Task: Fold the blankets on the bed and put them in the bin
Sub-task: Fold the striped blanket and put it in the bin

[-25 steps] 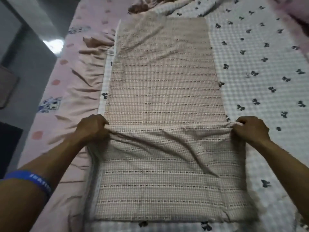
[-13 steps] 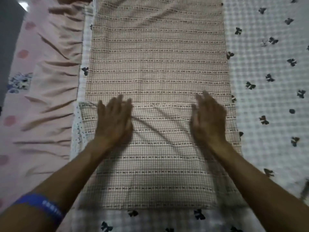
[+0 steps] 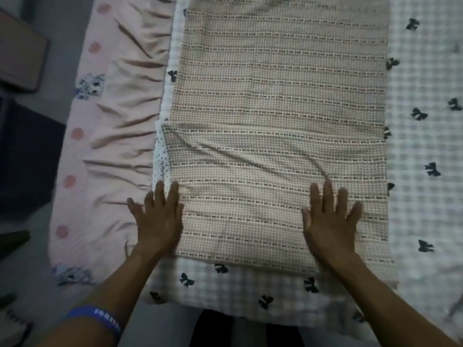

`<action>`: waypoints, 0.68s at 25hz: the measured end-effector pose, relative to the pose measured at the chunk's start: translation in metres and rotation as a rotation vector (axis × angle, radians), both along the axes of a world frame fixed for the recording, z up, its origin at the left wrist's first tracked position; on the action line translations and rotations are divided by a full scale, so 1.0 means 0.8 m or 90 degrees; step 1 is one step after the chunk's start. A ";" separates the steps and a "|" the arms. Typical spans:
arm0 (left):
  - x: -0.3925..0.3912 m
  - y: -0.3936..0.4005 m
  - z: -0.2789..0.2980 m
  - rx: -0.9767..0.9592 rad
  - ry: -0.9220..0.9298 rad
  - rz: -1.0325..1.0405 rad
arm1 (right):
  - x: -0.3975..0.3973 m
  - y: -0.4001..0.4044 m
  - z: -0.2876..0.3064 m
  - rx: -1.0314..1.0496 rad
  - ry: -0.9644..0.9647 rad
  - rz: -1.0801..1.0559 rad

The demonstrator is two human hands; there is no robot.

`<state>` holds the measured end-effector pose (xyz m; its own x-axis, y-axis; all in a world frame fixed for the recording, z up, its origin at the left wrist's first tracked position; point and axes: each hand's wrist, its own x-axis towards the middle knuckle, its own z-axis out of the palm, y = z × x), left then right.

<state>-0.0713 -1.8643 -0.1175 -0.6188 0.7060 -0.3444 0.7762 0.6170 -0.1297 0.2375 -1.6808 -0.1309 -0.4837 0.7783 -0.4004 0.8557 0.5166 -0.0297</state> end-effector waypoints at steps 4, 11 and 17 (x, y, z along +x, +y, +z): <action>0.009 -0.035 0.031 0.001 -0.010 0.146 | -0.102 -0.023 0.032 0.003 0.036 0.130; -0.018 -0.061 0.038 0.024 -0.113 0.435 | -0.247 -0.052 0.045 -0.197 0.075 0.199; 0.027 0.028 0.020 0.266 -0.118 -0.167 | -0.225 -0.013 0.026 -0.096 0.128 0.142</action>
